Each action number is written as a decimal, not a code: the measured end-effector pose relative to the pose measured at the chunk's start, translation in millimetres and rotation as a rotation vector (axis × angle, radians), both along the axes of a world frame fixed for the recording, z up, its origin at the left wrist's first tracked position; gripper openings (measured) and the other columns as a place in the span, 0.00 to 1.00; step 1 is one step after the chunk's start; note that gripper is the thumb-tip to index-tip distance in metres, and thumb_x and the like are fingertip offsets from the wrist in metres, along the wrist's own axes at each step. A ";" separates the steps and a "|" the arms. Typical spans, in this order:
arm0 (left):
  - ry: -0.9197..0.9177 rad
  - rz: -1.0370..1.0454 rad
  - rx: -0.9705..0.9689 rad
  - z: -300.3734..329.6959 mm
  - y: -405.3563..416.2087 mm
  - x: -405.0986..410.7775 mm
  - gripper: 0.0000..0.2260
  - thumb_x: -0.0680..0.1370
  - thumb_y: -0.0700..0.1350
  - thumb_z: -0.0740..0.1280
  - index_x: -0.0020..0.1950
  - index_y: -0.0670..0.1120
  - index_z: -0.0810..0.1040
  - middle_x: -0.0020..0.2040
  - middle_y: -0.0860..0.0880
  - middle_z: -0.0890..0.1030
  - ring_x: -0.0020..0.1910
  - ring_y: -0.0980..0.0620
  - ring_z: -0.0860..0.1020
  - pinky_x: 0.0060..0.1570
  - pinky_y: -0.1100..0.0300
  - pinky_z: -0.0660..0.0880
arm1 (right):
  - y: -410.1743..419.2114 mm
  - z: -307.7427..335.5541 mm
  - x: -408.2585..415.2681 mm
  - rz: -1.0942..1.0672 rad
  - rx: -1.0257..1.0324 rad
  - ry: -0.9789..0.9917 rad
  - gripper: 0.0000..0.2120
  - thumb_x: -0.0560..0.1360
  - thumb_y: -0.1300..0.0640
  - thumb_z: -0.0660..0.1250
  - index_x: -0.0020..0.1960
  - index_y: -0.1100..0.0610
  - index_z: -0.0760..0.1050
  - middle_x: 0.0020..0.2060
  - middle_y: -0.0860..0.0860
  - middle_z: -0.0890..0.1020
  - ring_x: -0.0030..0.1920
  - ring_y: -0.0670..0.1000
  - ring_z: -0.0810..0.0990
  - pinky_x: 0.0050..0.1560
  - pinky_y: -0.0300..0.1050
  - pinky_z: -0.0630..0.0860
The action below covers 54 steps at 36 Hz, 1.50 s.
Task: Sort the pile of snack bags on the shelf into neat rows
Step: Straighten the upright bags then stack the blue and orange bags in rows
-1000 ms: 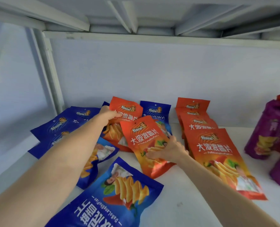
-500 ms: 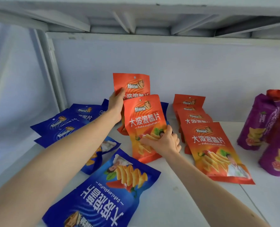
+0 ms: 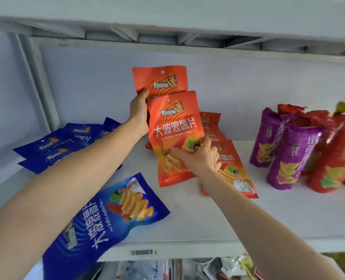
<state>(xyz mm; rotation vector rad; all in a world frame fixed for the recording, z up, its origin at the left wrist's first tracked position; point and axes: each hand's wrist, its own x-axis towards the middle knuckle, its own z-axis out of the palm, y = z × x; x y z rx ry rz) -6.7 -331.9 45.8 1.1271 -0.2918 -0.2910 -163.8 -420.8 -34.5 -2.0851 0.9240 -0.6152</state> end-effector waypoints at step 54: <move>-0.100 -0.108 0.694 -146.6 -125.7 -114.0 0.35 0.68 0.48 0.79 0.72 0.50 0.70 0.62 0.47 0.79 0.59 0.45 0.79 0.59 0.48 0.77 | -78.4 -71.8 -103.0 0.052 -0.302 0.468 0.42 0.68 0.22 0.50 0.77 0.39 0.48 0.78 0.53 0.53 0.75 0.63 0.55 0.70 0.65 0.55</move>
